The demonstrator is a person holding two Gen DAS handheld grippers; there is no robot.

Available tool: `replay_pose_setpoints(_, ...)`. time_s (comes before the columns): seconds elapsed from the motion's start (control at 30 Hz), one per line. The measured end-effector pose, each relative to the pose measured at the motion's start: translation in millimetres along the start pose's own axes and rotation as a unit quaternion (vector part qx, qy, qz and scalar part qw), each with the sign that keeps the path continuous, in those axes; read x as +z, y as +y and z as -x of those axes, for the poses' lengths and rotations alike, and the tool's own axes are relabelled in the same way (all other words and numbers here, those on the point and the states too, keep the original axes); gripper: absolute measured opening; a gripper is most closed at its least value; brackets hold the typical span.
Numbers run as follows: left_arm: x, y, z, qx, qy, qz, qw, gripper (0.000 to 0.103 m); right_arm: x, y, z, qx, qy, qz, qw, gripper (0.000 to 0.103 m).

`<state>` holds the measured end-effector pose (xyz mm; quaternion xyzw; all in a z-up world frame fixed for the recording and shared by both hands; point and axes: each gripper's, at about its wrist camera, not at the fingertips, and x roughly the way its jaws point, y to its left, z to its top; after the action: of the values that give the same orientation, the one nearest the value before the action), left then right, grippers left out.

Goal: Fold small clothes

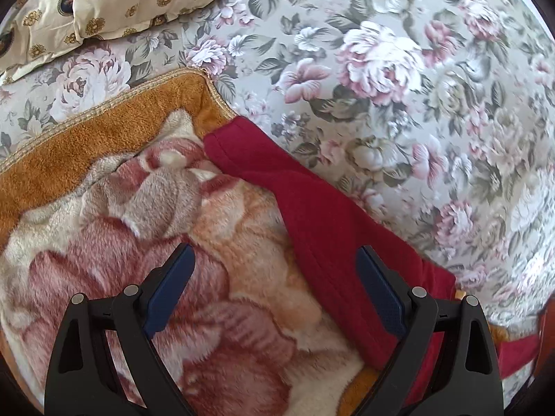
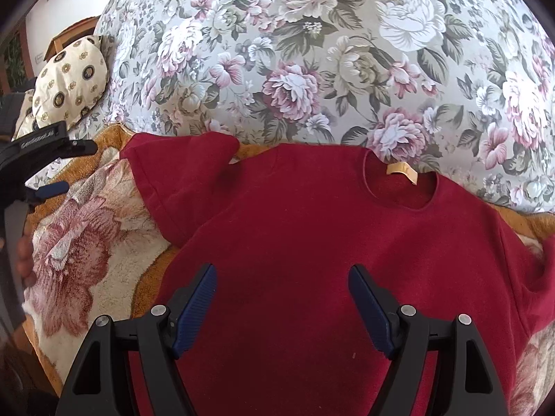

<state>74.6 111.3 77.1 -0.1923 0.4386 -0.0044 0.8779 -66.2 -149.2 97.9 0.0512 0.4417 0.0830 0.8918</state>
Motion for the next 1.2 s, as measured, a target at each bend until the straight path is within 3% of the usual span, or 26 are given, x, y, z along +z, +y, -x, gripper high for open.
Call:
replay_pose_setpoints(0.23,58.9,40.9,-56.3,-0.027,0.015,0.064,0.9975,0.094,-1.4,2.3,-9.2,0.009,0.004,0.008,1.0,0.076)
replay_pose_setpoints(0.37,67.4,58.0,-97.0,-0.04,0.058,0.112,0.9912,0.094,-1.1,-4.3,-13.6,0.014,0.007,-0.007,1.0,0.076)
replay_pose_setpoints(0.47,74.0,56.4,-107.5,-0.034,0.043,0.106,0.9928,0.093,-1.2,-7.2,-16.8,0.015,0.008,-0.013,1.0,0.076)
replay_pose_setpoints(0.57,80.4,55.8,-126.9,-0.051,0.066,0.117,0.9896,0.093,-2.3,-7.6,-17.7,0.015,0.008,-0.013,1.0,0.076)
replay_pose_setpoints(0.63,81.9,51.0,-129.2,-0.042,0.051,0.11,0.9918,0.093,-3.1,-8.6,-18.1,0.015,0.008,-0.012,1.0,0.076)
replay_pose_setpoints(0.7,81.4,43.8,-132.8,-0.046,0.052,0.091,0.9935,0.076,-3.6,-10.4,-18.6,0.016,0.006,-0.017,1.0,0.076)
replay_pose_setpoints(0.77,80.4,40.8,-136.4,-0.037,0.063,0.072,0.9947,0.013,-4.5,-12.8,-18.3,0.024,0.001,-0.025,0.999,0.074)
replay_pose_setpoints(0.83,79.2,48.4,-136.4,-0.053,0.069,0.089,0.9922,0.01,-4.9,-13.8,-17.6,0.031,-0.001,-0.028,0.999,0.063)
replay_pose_setpoints(0.97,86.1,57.6,-100.9,-0.076,0.033,0.082,0.9932,0.009,-3.6,-11.1,-13.8,0.038,-0.001,-0.024,0.999,0.05)
replay_pose_setpoints(1.1,103.7,69.7,-48.2,-0.086,-0.005,0.057,0.9947,0.009,2.3,-1.5,-11.2,0.049,-0.006,-0.019,0.999,0.048)
replay_pose_setpoints(1.2,114.0,86.1,-20.5,-0.07,-0.019,0.047,0.9962,0.009,9.4,9.7,-10.8,0.07,-0.013,-0.018,0.997,0.047)
